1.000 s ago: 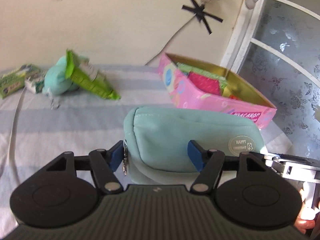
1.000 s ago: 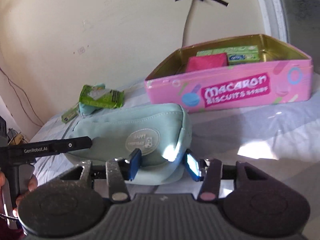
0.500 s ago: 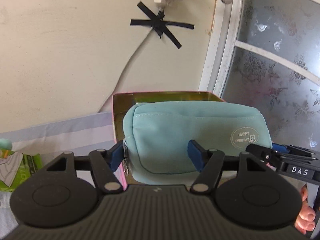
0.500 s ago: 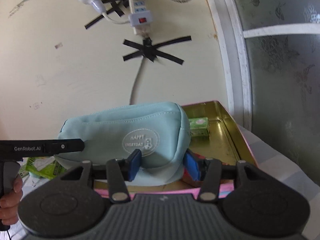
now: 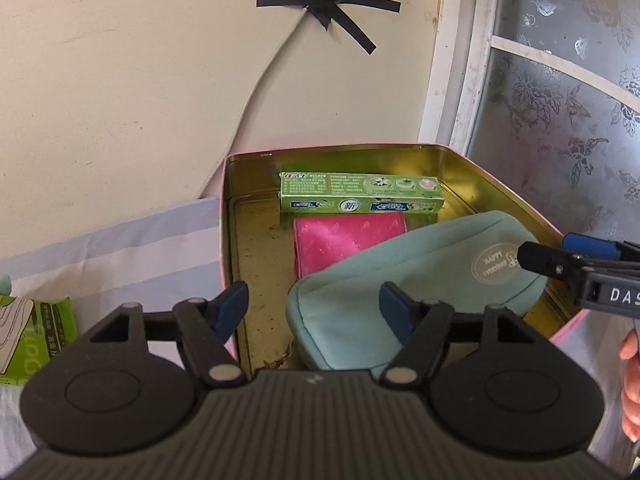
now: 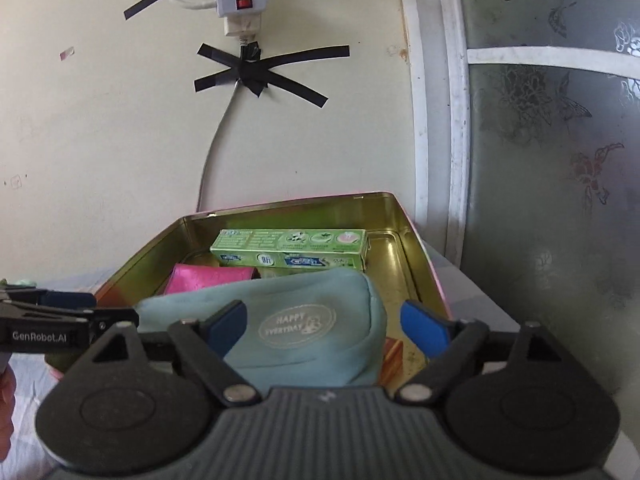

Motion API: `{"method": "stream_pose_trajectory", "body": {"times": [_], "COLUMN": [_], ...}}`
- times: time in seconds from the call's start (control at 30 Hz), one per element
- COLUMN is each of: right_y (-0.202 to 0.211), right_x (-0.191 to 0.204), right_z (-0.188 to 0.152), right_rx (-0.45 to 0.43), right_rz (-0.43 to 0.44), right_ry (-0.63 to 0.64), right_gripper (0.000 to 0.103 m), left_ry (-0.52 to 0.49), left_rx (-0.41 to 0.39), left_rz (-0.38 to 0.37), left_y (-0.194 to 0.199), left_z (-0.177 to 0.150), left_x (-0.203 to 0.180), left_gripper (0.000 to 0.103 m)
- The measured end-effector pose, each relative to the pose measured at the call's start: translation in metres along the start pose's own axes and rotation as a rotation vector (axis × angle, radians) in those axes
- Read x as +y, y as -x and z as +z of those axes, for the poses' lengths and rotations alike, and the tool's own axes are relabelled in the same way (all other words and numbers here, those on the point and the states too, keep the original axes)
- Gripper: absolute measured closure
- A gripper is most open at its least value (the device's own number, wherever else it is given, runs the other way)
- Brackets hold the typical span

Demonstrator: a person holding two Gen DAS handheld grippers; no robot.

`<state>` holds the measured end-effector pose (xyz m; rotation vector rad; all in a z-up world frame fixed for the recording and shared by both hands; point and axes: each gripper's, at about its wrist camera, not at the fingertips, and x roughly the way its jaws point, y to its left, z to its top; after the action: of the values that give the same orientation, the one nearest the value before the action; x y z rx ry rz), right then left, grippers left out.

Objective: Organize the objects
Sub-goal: 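Lower the mint pencil case into the tin and open the left gripper, then withdraw the left gripper from the tin toward the green snack packet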

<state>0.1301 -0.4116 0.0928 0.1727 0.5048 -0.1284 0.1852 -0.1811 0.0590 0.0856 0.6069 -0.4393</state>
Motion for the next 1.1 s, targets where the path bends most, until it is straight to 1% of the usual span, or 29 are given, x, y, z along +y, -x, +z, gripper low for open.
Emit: {"method": "stream_pose_trajectory", "body": {"times": [0.07, 0.13, 0.17, 0.2, 0.27, 0.33, 0.37, 0.43, 0.57, 0.7, 0.9, 1.1], "right_y": [-0.002, -0.002, -0.004, -0.006, -0.009, -0.017, -0.019, -0.015, 0.013, 0.042, 0.079, 0.102], "right_x": [0.002, 0.004, 0.004, 0.006, 0.016, 0.025, 0.030, 0.035, 0.036, 0.044, 0.049, 0.062], "right_z": [-0.001, -0.003, -0.002, -0.002, 0.000, 0.001, 0.000, 0.001, 0.003, -0.003, -0.022, -0.040], "right_rx": [0.002, 0.020, 0.045, 0.064, 0.083, 0.123, 0.136, 0.117, 0.041, -0.017, -0.040, -0.033], "right_rz": [-0.002, 0.011, 0.036, 0.048, 0.042, 0.078, 0.078, 0.053, 0.092, 0.085, 0.084, 0.081], "right_ry": [-0.008, -0.016, -0.029, -0.036, -0.008, 0.014, 0.015, 0.016, -0.063, -0.070, -0.110, -0.110], "right_gripper": [0.022, 0.026, 0.035, 0.037, 0.038, 0.039, 0.040, 0.041, 0.041, 0.041, 0.041, 0.039], "left_ry": [0.004, -0.002, -0.007, -0.010, -0.010, -0.009, -0.012, -0.022, -0.037, -0.046, -0.071, -0.085], "left_rx": [-0.008, -0.019, -0.027, -0.035, -0.045, -0.052, -0.056, -0.069, -0.091, -0.107, -0.123, -0.127], "left_rz": [-0.006, 0.008, 0.012, 0.013, 0.015, 0.014, 0.018, 0.030, 0.057, 0.062, 0.036, 0.025], "left_y": [0.008, 0.015, 0.019, 0.023, 0.030, 0.039, 0.044, 0.055, 0.075, 0.091, 0.110, 0.122], "left_z": [-0.002, -0.002, -0.004, -0.004, -0.006, -0.008, -0.010, -0.013, -0.022, -0.031, -0.046, -0.061], "left_x": [0.001, 0.001, 0.000, -0.001, 0.000, 0.001, 0.001, 0.003, 0.010, 0.013, 0.009, 0.013], "left_gripper": [0.029, 0.029, 0.029, 0.029, 0.029, 0.029, 0.029, 0.029, 0.029, 0.029, 0.029, 0.029]}}
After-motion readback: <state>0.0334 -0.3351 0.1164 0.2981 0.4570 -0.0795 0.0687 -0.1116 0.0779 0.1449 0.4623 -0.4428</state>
